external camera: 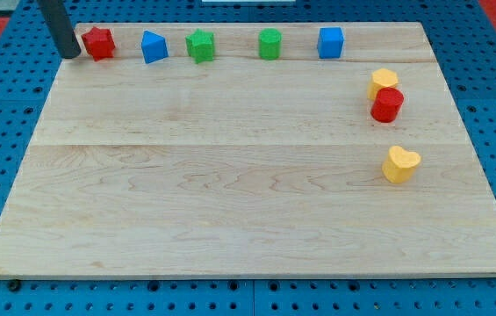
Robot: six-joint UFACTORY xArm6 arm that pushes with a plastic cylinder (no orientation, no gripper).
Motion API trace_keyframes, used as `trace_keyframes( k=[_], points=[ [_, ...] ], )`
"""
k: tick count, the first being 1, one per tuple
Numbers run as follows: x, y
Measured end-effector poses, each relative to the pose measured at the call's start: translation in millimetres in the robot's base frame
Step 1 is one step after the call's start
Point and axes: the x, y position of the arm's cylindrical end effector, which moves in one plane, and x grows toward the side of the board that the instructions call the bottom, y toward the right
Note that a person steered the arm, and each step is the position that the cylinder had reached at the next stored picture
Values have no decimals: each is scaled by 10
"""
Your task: Push the blue triangle and green star towards the center of the board
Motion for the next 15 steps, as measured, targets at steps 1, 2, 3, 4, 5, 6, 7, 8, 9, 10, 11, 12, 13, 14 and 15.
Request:
trace_keyframes(
  k=[1,2,3,4,5,6,7,8,9,10,11,12,13,14,15],
  points=[
    [38,3],
    [453,511],
    [558,1155],
    [141,890],
    [19,680],
    [-111,1148],
    [-231,1015],
    [-359,934],
    [-320,1418],
    [-310,1701],
    [-317,1915],
    [-539,1625],
    [-824,1277],
    [-835,1355],
    [-722,2029]
  ],
)
